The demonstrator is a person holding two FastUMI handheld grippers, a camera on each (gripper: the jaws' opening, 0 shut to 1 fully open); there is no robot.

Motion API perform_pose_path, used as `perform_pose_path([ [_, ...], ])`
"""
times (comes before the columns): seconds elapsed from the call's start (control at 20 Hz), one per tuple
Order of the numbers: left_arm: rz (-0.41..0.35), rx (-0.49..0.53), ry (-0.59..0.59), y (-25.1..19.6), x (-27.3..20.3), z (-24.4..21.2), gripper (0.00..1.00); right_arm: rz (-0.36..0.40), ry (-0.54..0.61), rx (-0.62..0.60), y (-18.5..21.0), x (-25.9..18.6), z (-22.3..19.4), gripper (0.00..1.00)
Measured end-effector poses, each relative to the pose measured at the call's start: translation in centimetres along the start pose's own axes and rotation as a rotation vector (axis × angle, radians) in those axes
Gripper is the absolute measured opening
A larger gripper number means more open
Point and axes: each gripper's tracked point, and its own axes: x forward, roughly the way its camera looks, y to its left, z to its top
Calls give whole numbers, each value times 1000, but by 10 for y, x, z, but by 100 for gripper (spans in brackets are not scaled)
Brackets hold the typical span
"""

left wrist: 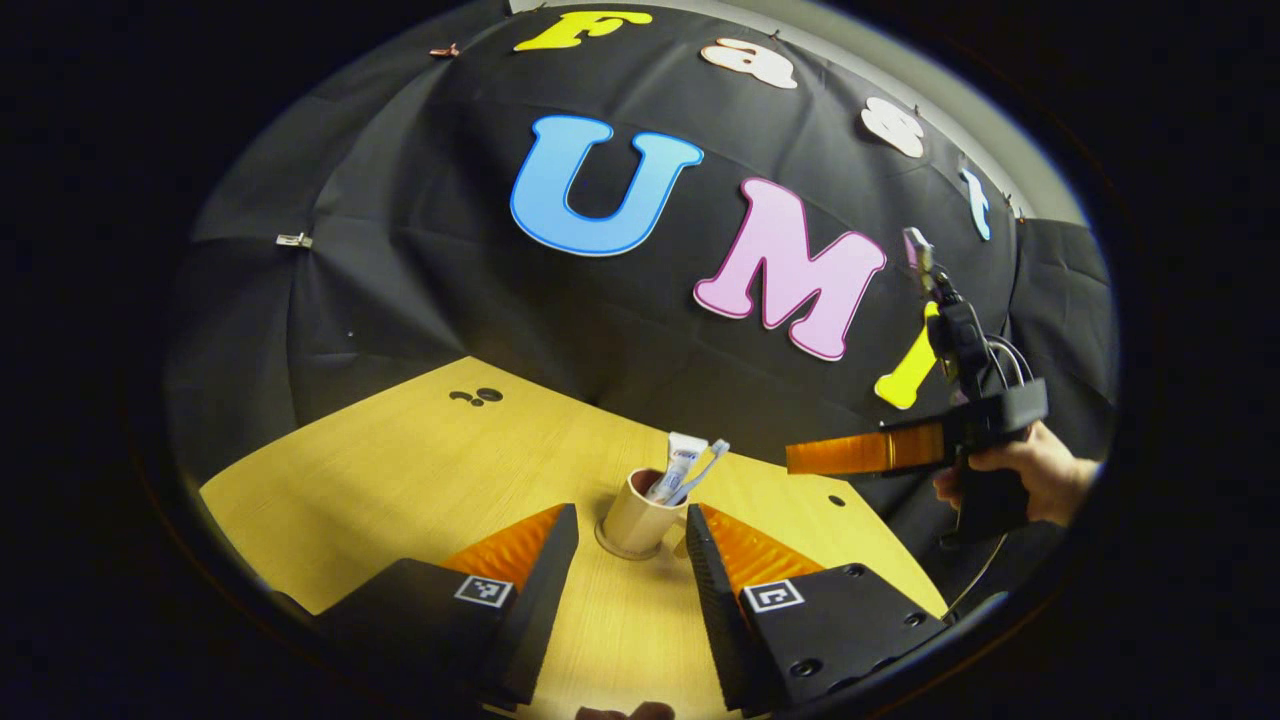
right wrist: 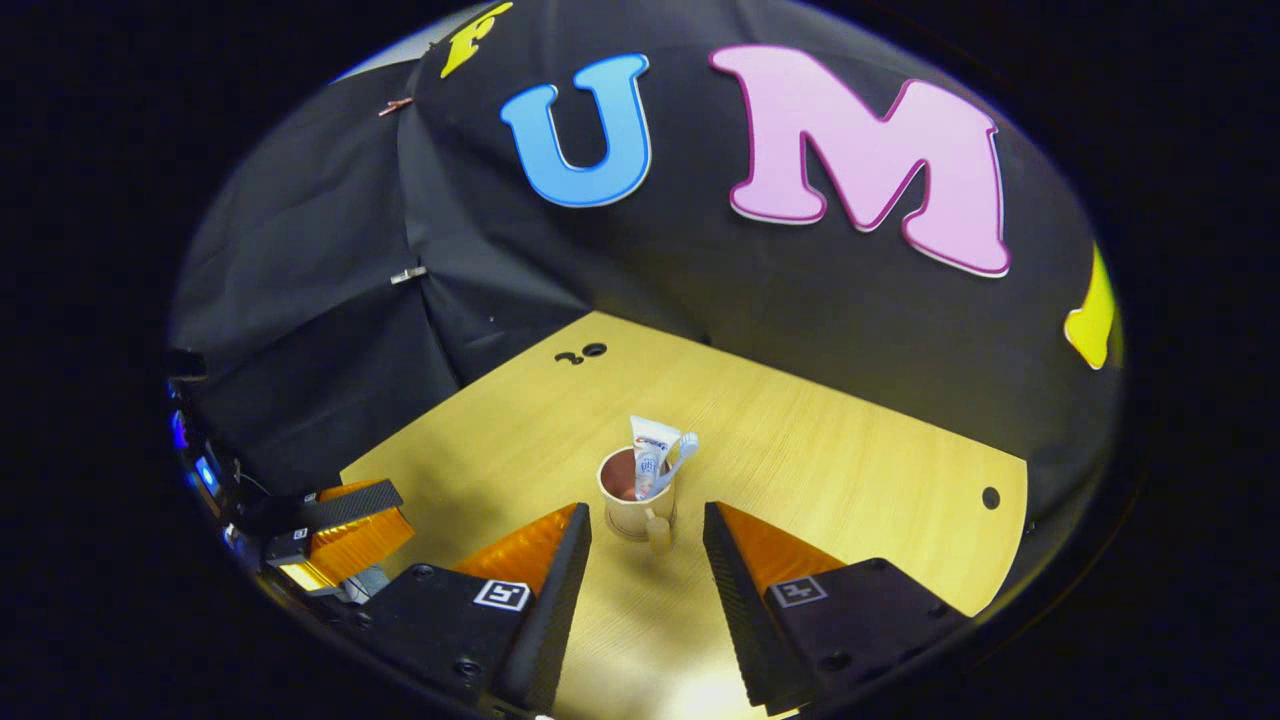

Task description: Put the toothbrush and toothpaste on the desktop into the cup, then pick up the cup and place it on the coaster on the desktop.

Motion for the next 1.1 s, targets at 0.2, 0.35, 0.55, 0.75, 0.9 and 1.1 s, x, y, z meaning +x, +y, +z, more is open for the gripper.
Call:
perform_pose_path([
  [0.2, -39, -126, -70, -24, -18, 34, 76, -5, -45, -26, 18, -38, 0, 74],
  [0.35, -33, -121, -86, -37, -28, 45, 84, 0, -91, 7, 29, -55, -2, 79],
  [0.55, -60, 27, -30, -56, -38, 36, 89, -27, -101, 39, 39, -72, -8, 92],
  [0.75, -103, 147, -25, -76, -50, 30, 88, -44, -143, 38, 47, -86, -13, 99],
  [0.9, -121, 194, 0, -83, -52, 22, 89, -61, -185, 50, 47, -95, -11, 98],
  [1.1, -151, 196, 10, -91, -53, 20, 89, -79, -220, 57, 44, -102, -6, 99],
])
